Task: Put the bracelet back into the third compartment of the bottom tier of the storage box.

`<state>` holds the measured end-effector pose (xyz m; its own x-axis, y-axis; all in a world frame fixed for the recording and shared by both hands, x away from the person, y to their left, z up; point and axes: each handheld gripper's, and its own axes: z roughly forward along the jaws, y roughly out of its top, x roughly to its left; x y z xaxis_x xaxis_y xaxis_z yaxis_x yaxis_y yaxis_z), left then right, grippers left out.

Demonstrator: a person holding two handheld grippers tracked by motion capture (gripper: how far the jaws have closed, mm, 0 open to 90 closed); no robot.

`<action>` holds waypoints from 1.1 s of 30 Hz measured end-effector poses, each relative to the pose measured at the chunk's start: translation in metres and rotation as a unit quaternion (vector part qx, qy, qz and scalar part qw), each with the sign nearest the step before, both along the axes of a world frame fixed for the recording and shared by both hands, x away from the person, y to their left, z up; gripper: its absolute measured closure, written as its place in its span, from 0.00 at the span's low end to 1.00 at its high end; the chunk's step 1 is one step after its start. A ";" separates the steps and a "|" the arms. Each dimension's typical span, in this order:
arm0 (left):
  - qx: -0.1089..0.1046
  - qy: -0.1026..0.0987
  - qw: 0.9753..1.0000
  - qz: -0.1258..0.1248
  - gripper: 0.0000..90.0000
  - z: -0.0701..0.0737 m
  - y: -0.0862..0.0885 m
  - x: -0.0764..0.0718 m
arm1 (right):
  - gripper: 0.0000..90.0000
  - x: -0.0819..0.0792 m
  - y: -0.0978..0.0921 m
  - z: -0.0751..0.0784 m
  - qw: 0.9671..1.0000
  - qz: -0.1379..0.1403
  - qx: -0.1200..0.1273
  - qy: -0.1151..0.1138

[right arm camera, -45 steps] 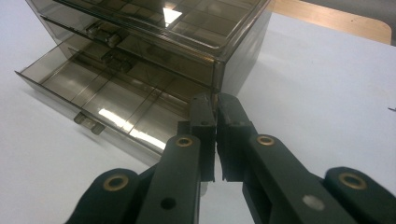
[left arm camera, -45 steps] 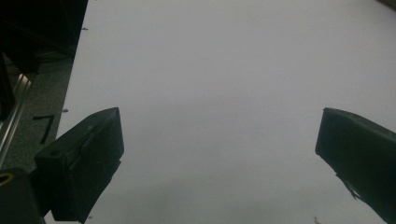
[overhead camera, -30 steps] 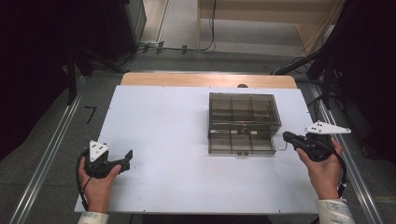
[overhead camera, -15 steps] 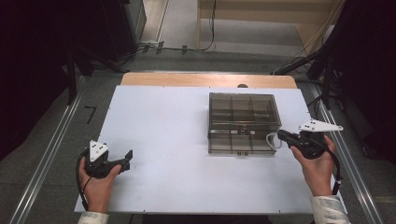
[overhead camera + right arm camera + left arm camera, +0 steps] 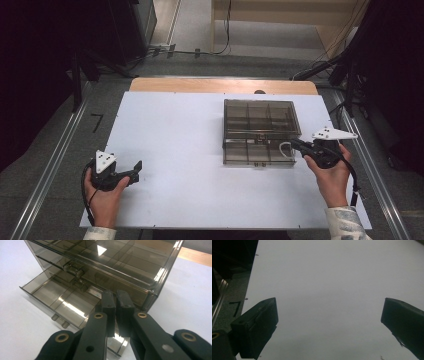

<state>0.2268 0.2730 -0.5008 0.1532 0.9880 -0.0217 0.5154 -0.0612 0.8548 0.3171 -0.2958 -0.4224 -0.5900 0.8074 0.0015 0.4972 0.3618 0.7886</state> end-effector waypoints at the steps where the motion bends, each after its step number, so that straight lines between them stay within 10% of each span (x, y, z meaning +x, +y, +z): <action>1: 0.000 0.000 1.000 0.000 0.02 0.000 0.000 0.000 | 0.93 0.001 0.001 -0.001 1.000 0.002 0.000 -0.001; 33: -0.001 -0.001 1.000 0.001 0.02 0.000 0.001 0.000 | 0.93 0.012 0.016 -0.022 1.000 0.007 0.010 0.014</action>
